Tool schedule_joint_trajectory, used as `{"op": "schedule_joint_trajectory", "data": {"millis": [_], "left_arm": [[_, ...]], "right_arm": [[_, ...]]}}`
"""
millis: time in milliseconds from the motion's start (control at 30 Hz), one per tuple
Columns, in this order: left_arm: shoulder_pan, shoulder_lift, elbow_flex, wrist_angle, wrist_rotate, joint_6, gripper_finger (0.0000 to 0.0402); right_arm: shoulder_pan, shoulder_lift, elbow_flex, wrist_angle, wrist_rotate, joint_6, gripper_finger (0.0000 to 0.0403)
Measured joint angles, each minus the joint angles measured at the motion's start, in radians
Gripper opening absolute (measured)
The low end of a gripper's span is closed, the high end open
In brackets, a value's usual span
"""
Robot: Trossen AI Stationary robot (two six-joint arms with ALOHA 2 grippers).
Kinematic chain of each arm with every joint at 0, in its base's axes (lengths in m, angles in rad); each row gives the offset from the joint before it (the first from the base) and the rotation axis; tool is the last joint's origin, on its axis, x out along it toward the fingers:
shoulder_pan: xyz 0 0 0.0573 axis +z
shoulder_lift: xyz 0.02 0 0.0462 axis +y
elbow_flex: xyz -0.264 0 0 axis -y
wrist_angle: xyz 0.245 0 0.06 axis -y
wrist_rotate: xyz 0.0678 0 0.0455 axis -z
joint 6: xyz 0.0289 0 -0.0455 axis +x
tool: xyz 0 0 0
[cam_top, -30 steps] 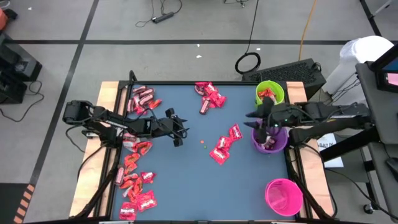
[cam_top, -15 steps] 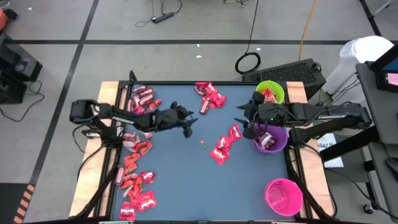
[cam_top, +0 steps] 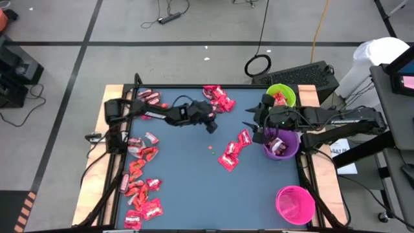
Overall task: Organize candy in baskets
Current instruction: Put the brown chocolate bar into the violet bucket
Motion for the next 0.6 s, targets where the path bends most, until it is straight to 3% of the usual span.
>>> {"op": "schedule_joint_trajectory", "data": {"millis": [167,433,600], "left_arm": [[0.027,0.089,0.079,-0.082,-0.026,-0.001,0.0192],[0.035,0.143,0.092,-0.092,-0.029,-0.004,0.0191],[0.036,0.144,0.092,-0.099,-0.018,0.026,0.0164]], "right_arm": [[0.000,0.000,0.000,-0.002,-0.004,0.016,0.0226],[0.001,0.001,-0.001,-0.016,-0.006,0.018,0.0226],[0.001,0.001,-0.001,-0.016,-0.005,0.018,0.0226]]}}
